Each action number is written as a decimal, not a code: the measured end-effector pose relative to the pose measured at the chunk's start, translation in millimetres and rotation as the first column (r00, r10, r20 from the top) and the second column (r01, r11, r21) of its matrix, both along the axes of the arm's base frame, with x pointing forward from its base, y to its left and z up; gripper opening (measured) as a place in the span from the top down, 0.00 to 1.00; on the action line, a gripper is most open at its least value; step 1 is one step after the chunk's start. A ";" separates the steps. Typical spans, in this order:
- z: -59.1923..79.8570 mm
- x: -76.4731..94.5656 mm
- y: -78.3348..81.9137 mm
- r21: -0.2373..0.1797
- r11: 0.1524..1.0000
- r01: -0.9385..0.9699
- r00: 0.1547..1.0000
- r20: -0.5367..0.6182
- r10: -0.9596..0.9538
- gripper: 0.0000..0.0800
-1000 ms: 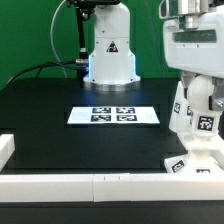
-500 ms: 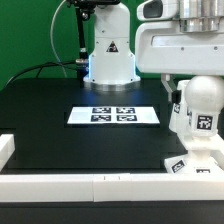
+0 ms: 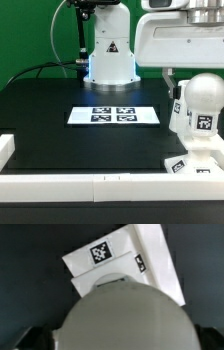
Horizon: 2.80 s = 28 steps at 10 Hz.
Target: Assemble lamp
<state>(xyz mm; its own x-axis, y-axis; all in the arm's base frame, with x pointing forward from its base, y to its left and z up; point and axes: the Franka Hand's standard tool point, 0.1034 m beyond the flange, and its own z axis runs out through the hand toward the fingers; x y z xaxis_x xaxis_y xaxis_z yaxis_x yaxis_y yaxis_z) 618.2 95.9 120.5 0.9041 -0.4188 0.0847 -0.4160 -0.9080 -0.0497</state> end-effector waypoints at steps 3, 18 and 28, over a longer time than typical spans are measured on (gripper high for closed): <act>-0.3 0.0 0.4 0.019 0.983 0.183 0.983 -0.004 -0.183 0.28; 0.1 -1.6 8.7 0.126 0.843 0.523 0.851 -0.033 -0.524 0.13; 3.2 4.8 -1.6 0.004 0.997 -0.075 0.997 0.007 0.075 0.28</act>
Offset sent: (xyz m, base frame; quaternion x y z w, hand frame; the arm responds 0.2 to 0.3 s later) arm 0.0000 0.0000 0.0000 0.0000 0.0000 0.1938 0.9810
